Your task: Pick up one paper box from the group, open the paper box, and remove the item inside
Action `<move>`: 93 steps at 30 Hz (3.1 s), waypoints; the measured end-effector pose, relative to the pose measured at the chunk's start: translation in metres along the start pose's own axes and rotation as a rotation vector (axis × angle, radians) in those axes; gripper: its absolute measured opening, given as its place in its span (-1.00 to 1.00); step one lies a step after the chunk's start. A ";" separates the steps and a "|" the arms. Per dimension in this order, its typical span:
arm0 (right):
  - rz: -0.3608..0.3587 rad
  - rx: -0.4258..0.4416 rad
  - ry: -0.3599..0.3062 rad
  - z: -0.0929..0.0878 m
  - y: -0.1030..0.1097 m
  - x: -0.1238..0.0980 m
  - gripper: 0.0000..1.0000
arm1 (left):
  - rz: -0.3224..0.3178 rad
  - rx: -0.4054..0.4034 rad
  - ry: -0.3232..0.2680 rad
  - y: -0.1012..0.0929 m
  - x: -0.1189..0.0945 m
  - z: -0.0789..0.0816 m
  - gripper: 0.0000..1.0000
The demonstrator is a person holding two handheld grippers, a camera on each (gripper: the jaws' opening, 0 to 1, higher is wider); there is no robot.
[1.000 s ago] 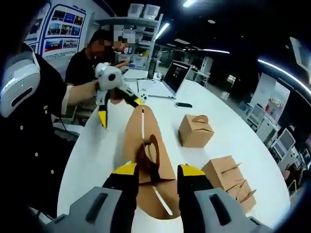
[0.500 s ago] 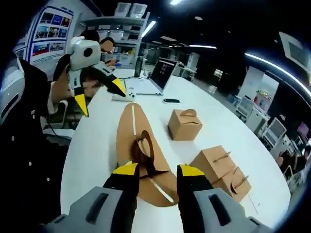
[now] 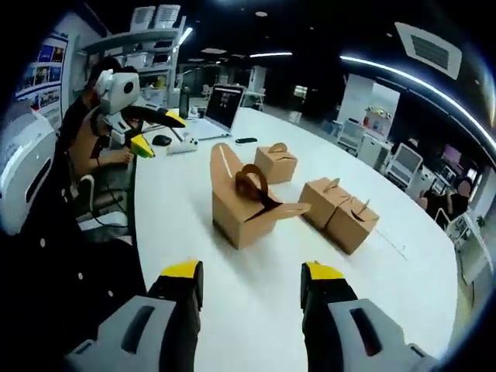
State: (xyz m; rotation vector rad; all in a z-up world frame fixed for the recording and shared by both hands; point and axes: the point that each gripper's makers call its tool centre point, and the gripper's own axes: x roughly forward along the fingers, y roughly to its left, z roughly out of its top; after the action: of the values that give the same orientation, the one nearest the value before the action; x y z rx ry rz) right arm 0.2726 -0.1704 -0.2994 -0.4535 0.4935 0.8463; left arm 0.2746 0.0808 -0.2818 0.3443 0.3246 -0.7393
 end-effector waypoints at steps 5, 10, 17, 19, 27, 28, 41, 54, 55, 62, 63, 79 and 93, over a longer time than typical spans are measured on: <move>-0.001 -0.012 0.003 -0.007 0.007 -0.002 0.01 | -0.010 -0.020 0.041 -0.005 0.008 -0.010 0.17; 0.011 -0.039 -0.027 0.008 0.006 -0.001 -0.06 | -0.047 -0.016 0.033 -0.016 0.019 0.001 0.01; 0.056 -0.095 -0.056 0.032 -0.002 0.012 -0.09 | -0.110 0.082 0.060 -0.022 0.063 0.026 -0.29; 0.070 -0.130 -0.061 0.037 -0.002 0.016 -0.10 | -0.120 0.132 0.091 -0.020 0.076 0.028 -0.31; 0.116 -0.293 -0.129 0.079 -0.003 0.048 -0.22 | -0.152 0.239 0.203 -0.018 0.126 0.021 -0.47; 0.119 -0.300 -0.133 0.082 -0.005 0.052 -0.23 | -0.155 0.239 0.204 -0.018 0.127 0.021 -0.50; 0.168 -0.341 -0.099 0.105 -0.031 0.111 -0.37 | -0.171 0.275 0.214 -0.016 0.153 0.019 -0.63; 0.221 -0.349 -0.049 0.099 -0.028 0.147 -0.51 | -0.163 0.365 0.212 -0.018 0.159 0.018 -0.85; 0.220 -0.351 -0.044 0.098 -0.028 0.149 -0.53 | -0.158 0.362 0.214 -0.017 0.159 0.018 -0.85; 0.250 -0.332 -0.043 0.093 -0.021 0.154 -0.58 | -0.146 0.397 0.218 -0.017 0.159 0.018 -0.87; 0.251 -0.333 -0.041 0.092 -0.021 0.155 -0.60 | -0.146 0.402 0.217 -0.017 0.159 0.018 -0.87; 0.253 -0.341 -0.026 0.097 -0.014 0.156 -0.93 | -0.124 0.414 0.180 -0.015 0.153 0.028 -0.91; 0.177 -0.356 -0.028 0.110 -0.030 0.157 -0.94 | -0.132 0.431 0.138 -0.028 0.136 0.035 -0.92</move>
State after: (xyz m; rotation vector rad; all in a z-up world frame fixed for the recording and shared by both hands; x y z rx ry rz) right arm 0.4107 -0.0335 -0.2968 -0.7308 0.3607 1.1160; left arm 0.3554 -0.0342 -0.3112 0.7897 0.3184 -0.9178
